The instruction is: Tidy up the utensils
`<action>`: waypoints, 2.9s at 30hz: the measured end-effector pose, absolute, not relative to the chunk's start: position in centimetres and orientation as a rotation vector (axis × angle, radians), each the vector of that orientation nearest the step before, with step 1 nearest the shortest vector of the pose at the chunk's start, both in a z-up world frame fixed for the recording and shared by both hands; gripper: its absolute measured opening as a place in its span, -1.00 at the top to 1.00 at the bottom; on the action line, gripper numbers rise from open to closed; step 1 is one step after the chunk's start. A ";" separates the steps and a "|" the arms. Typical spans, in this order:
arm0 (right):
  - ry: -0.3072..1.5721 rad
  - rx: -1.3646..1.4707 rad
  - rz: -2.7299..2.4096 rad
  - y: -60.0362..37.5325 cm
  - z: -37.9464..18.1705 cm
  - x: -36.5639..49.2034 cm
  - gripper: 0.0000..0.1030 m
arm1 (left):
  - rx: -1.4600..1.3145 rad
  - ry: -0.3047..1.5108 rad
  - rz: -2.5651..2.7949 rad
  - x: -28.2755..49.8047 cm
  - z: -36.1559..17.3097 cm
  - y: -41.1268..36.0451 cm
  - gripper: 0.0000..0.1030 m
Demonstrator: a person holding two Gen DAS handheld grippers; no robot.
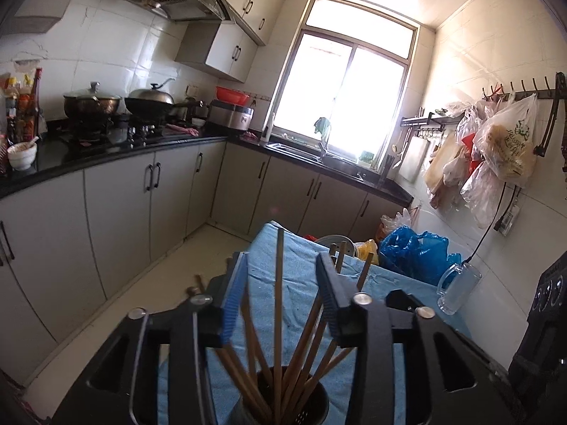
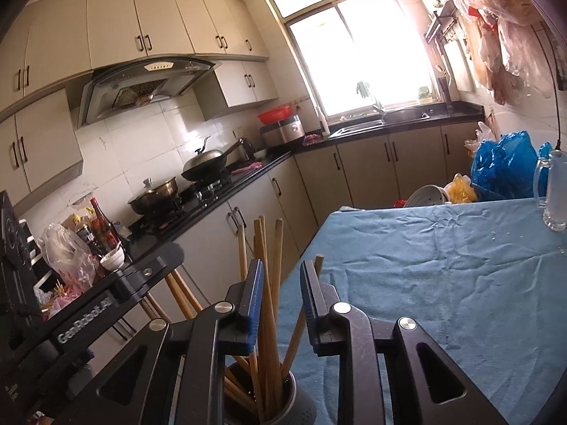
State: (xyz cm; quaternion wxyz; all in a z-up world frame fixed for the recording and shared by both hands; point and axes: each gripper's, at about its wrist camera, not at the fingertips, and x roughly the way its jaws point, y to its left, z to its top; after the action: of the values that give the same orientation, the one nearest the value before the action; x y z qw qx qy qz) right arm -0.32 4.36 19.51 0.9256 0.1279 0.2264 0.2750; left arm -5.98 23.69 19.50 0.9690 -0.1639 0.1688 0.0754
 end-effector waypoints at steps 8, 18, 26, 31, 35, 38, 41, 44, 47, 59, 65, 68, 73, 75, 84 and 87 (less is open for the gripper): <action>0.474 0.280 0.523 1.9 19.4 -2.3 0.50 | -0.254 0.308 0.221 -10.8 20.2 22.4 -0.33; 0.503 0.268 0.474 -0.5 18.2 -5.6 0.34 | -0.118 0.211 0.386 -16.3 20.2 19.3 -0.96; 0.530 0.246 0.431 -2.0 17.1 -8.1 0.22 | -0.072 0.227 0.419 -17.9 20.3 17.6 -1.00; 0.560 0.252 0.405 -3.0 16.3 -9.2 0.18 | -0.113 0.283 0.422 -18.6 19.2 17.9 -1.00; 0.570 0.234 0.391 -3.2 15.7 -10.2 0.12 | -0.122 0.295 0.416 -19.4 18.2 17.6 -1.00; 0.575 0.209 0.380 -3.1 15.1 -10.8 0.09 | -0.099 0.313 0.416 -19.6 17.7 17.0 -1.00; 0.584 0.188 0.372 -2.9 14.4 -11.2 0.05 | -0.076 0.340 0.420 -19.6 17.0 16.4 -1.00; 0.594 0.172 0.365 -2.9 13.9 -11.6 0.02 | -0.079 0.395 0.397 -19.2 16.3 15.9 -1.00; 0.599 0.147 0.356 -2.7 13.4 -11.9 0.01 | -0.067 0.451 0.386 -18.5 15.5 15.6 -1.00; 0.599 0.098 0.332 -2.1 12.6 -12.0 -0.07 | -0.047 0.560 0.363 -16.9 13.5 15.2 -1.00; 0.610 0.086 0.321 -1.8 12.2 -11.8 -0.09 | -0.066 0.614 0.345 -16.3 12.3 15.6 -1.00; 0.616 0.085 0.315 -1.8 12.0 -11.6 -0.10 | -0.071 0.638 0.343 -15.9 11.7 15.8 -1.00; 0.625 0.076 0.303 -1.7 11.6 -11.4 -0.10 | -0.076 0.664 0.342 -15.5 11.1 16.0 -1.00; 0.624 0.071 0.301 -1.7 11.5 -11.4 -0.10 | -0.078 0.671 0.342 -15.3 11.0 16.1 -1.00; 0.611 0.041 0.293 -1.2 11.5 -11.6 -0.16 | -0.083 0.685 0.334 -15.1 10.6 16.3 -1.00; 0.608 0.033 0.292 -1.0 11.5 -11.6 -0.17 | -0.088 0.689 0.333 -15.1 10.5 16.6 -1.00</action>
State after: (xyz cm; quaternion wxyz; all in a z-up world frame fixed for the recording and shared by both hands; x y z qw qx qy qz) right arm -11.65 -1.02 11.54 0.9436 0.0163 0.2981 0.1433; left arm -15.06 16.56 10.54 0.9267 -0.0428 0.3361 0.1624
